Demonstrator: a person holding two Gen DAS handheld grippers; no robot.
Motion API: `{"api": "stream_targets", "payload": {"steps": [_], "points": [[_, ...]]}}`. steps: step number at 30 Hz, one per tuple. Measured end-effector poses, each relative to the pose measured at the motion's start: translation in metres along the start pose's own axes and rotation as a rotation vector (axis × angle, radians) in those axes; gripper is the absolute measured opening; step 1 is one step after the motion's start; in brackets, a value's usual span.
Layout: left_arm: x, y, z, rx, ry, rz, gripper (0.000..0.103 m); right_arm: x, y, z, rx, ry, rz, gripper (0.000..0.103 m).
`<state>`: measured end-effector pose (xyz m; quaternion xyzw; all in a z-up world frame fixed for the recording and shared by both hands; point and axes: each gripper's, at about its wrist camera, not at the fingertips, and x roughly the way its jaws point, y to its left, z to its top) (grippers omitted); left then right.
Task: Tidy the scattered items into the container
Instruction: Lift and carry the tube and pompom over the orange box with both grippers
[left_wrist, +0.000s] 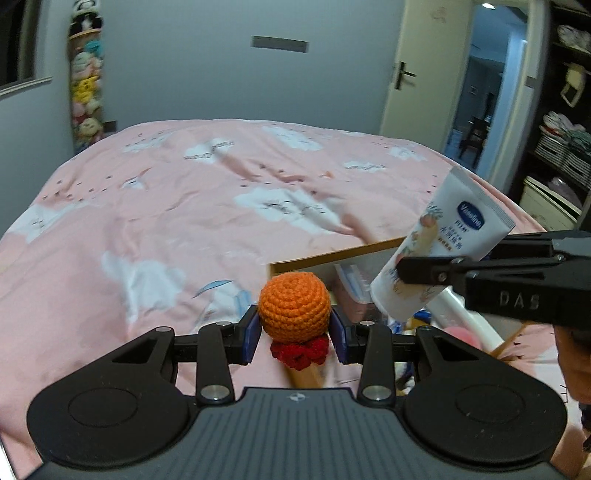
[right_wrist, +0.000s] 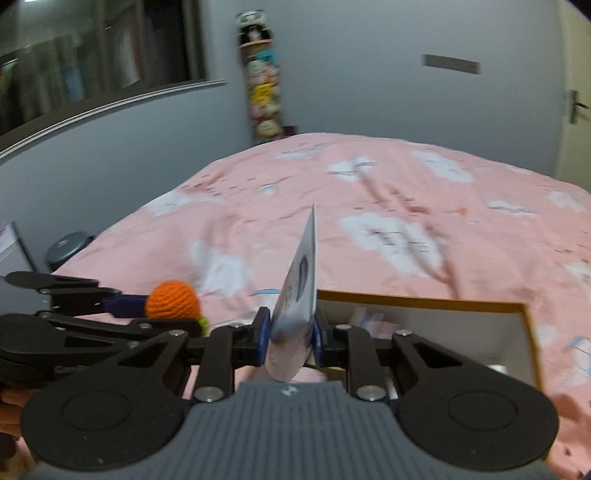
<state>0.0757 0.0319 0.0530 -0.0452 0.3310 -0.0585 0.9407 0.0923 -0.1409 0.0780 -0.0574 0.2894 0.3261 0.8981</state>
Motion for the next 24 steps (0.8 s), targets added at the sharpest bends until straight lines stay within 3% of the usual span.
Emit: {"api": "stream_targets", "payload": {"steps": [8, 15, 24], "points": [[0.041, -0.027, 0.016, 0.028, 0.035, -0.114, 0.045, -0.011, -0.063, -0.012, 0.108, 0.018, -0.126, 0.025], [0.082, -0.060, 0.024, 0.072, 0.067, -0.189, 0.045, 0.010, -0.101, -0.025, 0.171, 0.074, -0.196, 0.025], [0.153, -0.088, 0.033, 0.056, 0.125, -0.296, 0.045, 0.042, -0.129, -0.030, 0.134, 0.107, -0.232, 0.025]]}}
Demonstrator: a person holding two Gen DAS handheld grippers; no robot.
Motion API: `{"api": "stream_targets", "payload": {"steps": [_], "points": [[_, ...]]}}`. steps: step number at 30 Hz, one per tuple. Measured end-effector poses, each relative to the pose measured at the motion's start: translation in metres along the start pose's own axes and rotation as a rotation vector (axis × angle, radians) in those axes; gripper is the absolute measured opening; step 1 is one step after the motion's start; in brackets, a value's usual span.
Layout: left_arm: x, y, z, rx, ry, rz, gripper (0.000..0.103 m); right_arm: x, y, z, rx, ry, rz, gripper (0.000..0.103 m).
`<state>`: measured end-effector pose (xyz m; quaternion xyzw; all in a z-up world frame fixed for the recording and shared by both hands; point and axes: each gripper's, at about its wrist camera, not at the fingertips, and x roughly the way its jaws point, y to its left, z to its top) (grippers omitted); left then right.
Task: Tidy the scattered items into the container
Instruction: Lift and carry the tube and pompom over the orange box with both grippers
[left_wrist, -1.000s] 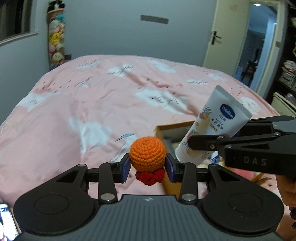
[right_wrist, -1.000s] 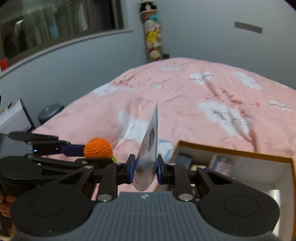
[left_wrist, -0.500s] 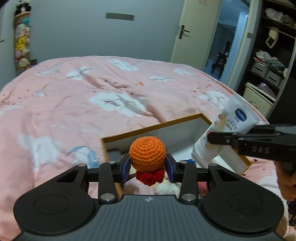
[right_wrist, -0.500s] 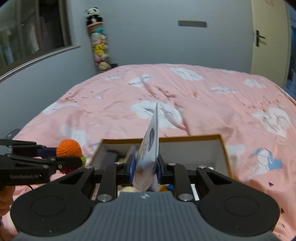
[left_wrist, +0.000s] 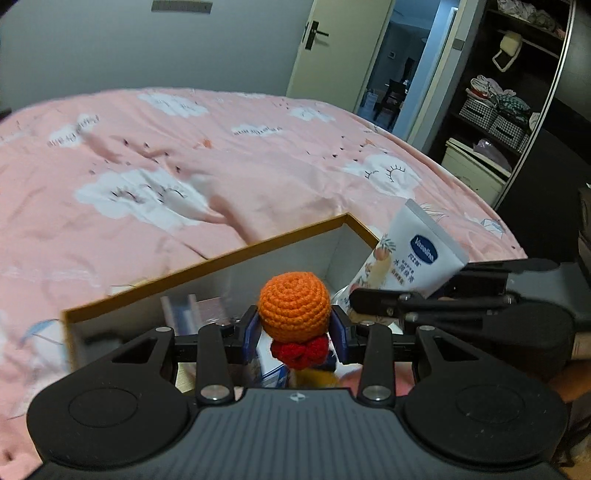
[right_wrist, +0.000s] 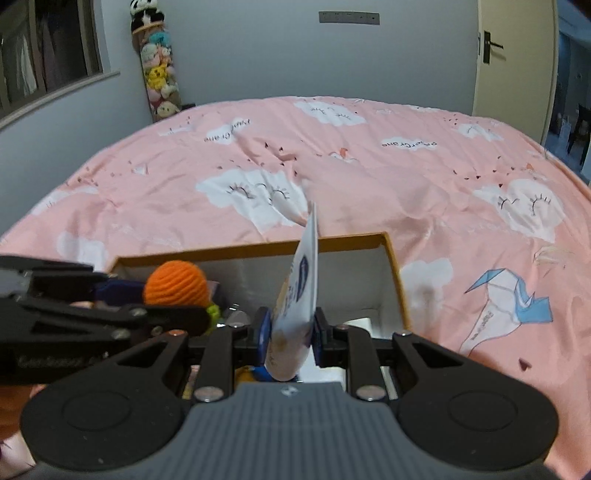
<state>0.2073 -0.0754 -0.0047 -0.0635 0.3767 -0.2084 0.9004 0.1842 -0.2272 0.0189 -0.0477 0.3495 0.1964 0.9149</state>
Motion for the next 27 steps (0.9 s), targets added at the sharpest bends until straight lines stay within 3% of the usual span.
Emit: {"api": "stream_targets", "payload": {"steps": [4, 13, 17, 27], "points": [[0.026, 0.003, 0.005, -0.015, 0.042, -0.004, 0.045, 0.011, -0.010, -0.006, -0.015, 0.019, -0.016, 0.025], [0.052, -0.004, -0.002, 0.064, 0.128, 0.050, 0.046, 0.017, -0.026, -0.011, 0.034, 0.009, 0.007, 0.025], [0.059, -0.007, -0.008, 0.116, 0.137, 0.082, 0.046, 0.021, -0.027, -0.009, 0.063, 0.004, 0.016, 0.025], [0.059, -0.008, -0.013, 0.161, 0.126, 0.080, 0.046, 0.042, -0.020, -0.004, 0.073, 0.036, 0.013, 0.025]]}}
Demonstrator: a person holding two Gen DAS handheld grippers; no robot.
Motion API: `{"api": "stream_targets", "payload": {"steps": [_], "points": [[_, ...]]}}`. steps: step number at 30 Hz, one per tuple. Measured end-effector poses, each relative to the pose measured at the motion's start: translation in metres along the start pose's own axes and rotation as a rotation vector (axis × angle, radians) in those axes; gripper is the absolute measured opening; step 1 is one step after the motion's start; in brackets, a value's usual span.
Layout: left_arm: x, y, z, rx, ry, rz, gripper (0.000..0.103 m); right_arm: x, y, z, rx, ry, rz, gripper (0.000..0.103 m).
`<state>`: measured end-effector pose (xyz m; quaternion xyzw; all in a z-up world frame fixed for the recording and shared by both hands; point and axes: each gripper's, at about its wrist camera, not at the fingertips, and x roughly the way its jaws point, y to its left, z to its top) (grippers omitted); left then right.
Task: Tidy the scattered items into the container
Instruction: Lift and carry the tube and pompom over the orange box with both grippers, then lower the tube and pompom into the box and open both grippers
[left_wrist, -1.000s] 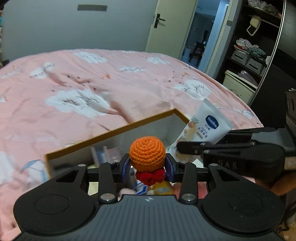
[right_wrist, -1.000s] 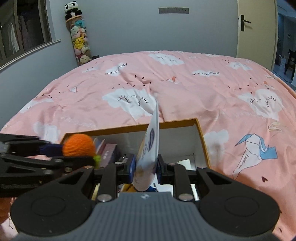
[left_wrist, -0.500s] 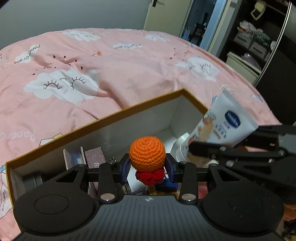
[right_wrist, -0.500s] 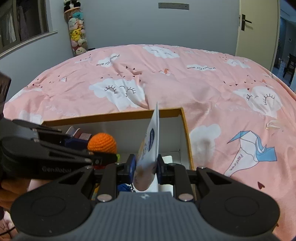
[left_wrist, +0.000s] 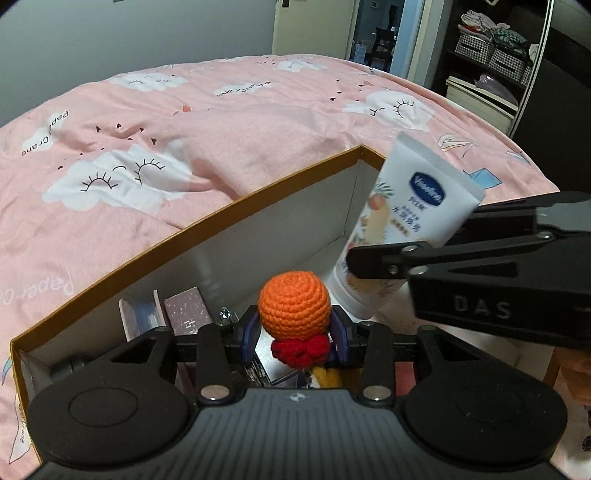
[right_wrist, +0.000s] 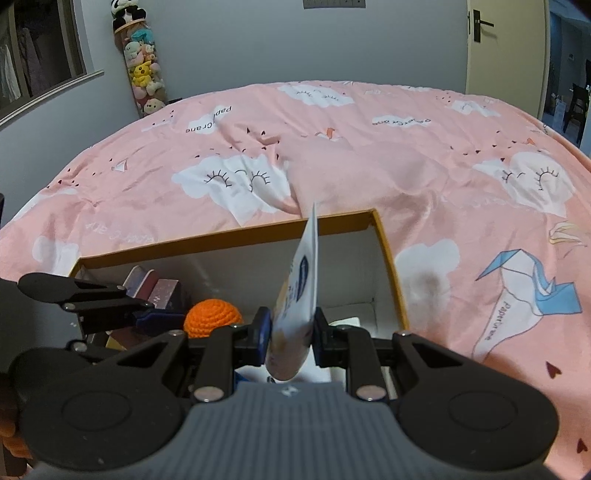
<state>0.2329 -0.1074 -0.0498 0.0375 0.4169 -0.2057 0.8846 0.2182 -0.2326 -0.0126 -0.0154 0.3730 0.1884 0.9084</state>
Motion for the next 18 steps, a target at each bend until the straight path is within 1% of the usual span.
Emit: {"api": "stream_targets", "payload": {"steps": [3, 7, 12, 18], "points": [[0.001, 0.001, 0.000, -0.012, 0.005, -0.012, 0.047, 0.006, 0.004, 0.001, 0.002, 0.019, 0.005, 0.025], [0.000, 0.000, 0.000, -0.002, 0.003, -0.033, 0.058, 0.010, 0.009, 0.000, -0.006, 0.034, -0.004, 0.025], [-0.003, -0.001, -0.002, 0.000, -0.013, -0.036, 0.059, 0.013, 0.009, 0.002, 0.001, 0.052, -0.016, 0.025], [-0.020, 0.000, -0.007, 0.028, -0.055, -0.017, 0.058, 0.017, 0.013, 0.007, -0.003, 0.070, -0.038, 0.025]]}}
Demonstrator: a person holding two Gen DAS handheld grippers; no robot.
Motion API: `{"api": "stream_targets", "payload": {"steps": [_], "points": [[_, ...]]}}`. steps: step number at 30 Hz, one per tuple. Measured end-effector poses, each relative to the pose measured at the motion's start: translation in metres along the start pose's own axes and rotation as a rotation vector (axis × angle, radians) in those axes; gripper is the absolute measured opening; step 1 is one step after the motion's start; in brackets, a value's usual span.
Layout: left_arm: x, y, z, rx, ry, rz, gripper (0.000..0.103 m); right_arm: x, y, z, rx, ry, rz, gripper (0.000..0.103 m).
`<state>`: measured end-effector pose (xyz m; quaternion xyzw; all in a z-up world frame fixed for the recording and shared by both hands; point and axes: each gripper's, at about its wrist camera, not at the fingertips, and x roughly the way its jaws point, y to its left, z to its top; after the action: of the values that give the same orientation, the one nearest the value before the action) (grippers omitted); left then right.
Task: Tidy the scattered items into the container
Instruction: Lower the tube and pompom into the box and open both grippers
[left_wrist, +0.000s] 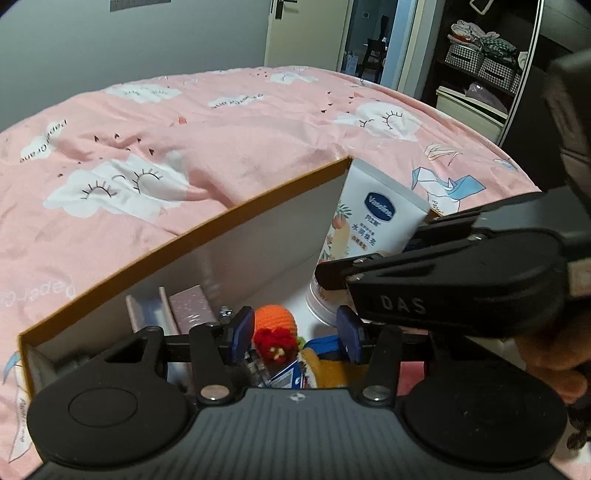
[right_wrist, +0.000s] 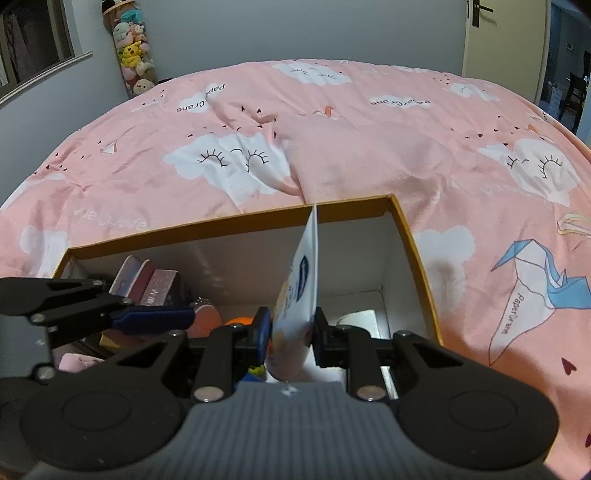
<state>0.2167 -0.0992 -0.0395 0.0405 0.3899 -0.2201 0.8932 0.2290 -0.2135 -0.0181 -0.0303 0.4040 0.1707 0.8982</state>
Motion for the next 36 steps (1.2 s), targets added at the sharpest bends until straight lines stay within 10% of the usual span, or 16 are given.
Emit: {"api": "stream_targets", "payload": {"steps": [20, 36], "points": [[-0.066, 0.024, -0.028, -0.061, -0.114, 0.088, 0.049, 0.031, 0.030, 0.003, -0.114, 0.091, -0.059, 0.026], [-0.092, 0.024, -0.047, -0.129, -0.091, 0.153, 0.049, -0.027, 0.028, -0.010, -0.091, -0.029, -0.034, 0.034]]}}
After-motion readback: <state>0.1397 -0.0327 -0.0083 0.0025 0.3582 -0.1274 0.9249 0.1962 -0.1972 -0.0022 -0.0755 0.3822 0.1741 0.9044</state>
